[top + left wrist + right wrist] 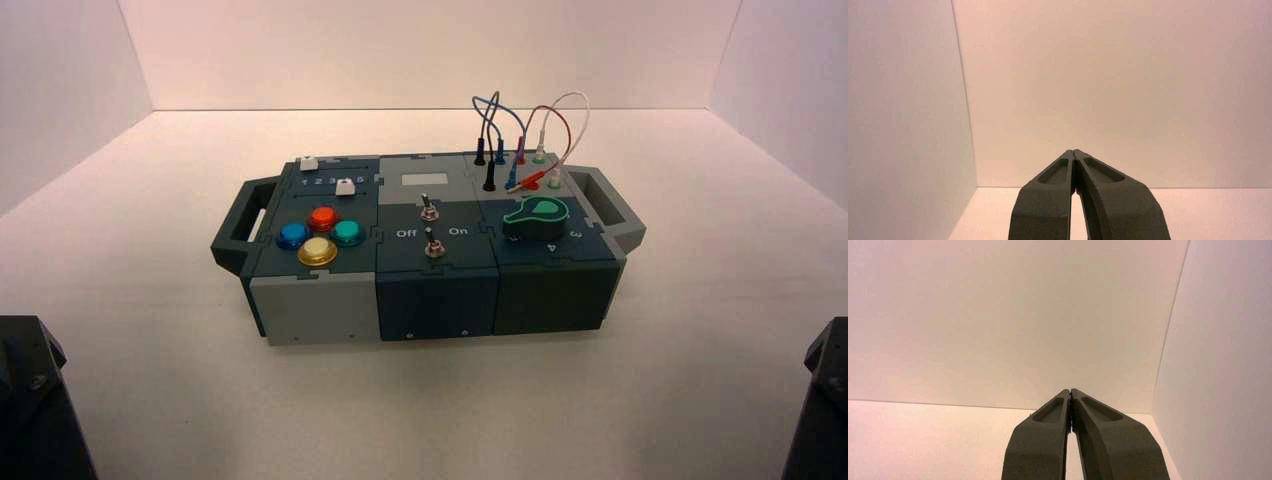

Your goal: Move the top slider to position 4.

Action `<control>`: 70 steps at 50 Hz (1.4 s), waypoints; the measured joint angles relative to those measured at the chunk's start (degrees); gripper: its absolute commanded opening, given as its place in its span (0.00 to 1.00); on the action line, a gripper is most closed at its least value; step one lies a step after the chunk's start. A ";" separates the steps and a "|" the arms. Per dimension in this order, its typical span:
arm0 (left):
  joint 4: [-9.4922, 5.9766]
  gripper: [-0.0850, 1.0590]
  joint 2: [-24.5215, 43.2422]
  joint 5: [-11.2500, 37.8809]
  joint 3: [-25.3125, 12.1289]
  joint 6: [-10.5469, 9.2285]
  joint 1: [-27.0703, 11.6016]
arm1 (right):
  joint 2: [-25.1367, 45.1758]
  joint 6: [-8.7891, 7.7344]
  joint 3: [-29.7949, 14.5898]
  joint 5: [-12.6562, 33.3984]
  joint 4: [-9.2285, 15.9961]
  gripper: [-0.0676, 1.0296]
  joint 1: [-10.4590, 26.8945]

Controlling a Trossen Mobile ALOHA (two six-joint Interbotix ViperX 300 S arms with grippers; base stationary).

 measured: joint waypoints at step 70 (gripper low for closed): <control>0.00 0.05 15.82 31.73 -10.37 2.81 -14.77 | 12.66 -0.62 -8.61 24.35 -0.53 0.04 20.21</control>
